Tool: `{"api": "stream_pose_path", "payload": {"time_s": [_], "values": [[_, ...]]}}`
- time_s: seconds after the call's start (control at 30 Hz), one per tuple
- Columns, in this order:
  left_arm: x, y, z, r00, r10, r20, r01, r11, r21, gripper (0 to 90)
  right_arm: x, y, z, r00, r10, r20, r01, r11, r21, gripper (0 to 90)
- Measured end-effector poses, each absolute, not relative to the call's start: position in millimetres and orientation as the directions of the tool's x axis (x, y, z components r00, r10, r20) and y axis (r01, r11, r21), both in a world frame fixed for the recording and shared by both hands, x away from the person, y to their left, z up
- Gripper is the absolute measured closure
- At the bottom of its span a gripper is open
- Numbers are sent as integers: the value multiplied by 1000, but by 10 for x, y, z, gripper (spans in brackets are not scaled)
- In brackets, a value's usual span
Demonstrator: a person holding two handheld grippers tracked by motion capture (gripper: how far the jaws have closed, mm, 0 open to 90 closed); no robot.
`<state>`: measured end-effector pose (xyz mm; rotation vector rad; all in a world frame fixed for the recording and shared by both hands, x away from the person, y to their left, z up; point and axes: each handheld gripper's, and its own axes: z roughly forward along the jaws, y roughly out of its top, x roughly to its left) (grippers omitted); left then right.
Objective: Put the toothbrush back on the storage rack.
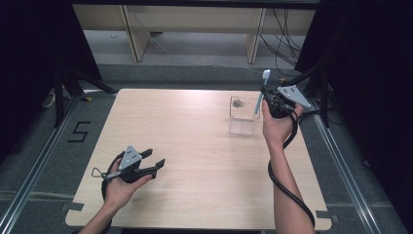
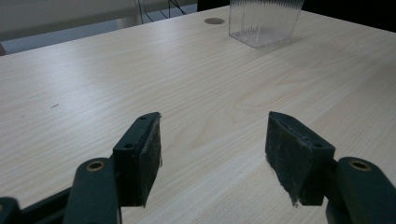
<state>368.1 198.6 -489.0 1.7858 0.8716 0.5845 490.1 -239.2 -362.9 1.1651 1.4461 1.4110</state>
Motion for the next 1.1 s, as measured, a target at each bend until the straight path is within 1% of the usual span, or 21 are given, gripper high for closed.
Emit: {"api": "stream_pose_path", "payload": {"time_s": [0.53, 0.6, 0.8, 0.87, 0.9, 1.1], "values": [[3681, 1984, -4891, 620, 785, -9, 290, -217, 932, 356, 4943, -2451, -3766, -230, 971, 60, 116, -34, 993, 857], [3681, 1984, -4890, 620, 785, -9, 289, -218, 932, 356, 4951, -2446, -3785, -233, 970, 70, 118, -43, 992, 856], [3693, 1984, -4896, 626, 780, -13, 283, -211, 936, 356, 4968, -2453, -3832, -230, 972, 47, 125, -18, 992, 856], [3683, 1986, -4888, 620, 784, -9, 289, -218, 932, 356, 4962, -2441, -3848, -222, 972, 70, 138, -40, 990, 856], [3683, 1985, -4888, 621, 784, -10, 289, -217, 933, 356, 4971, -2447, -3854, -228, 972, 63, 128, -34, 991, 856], [3686, 1985, -4887, 621, 784, -8, 287, -218, 933, 356, 4971, -2453, -3901, -222, 973, 59, 134, -29, 991, 856]]}}
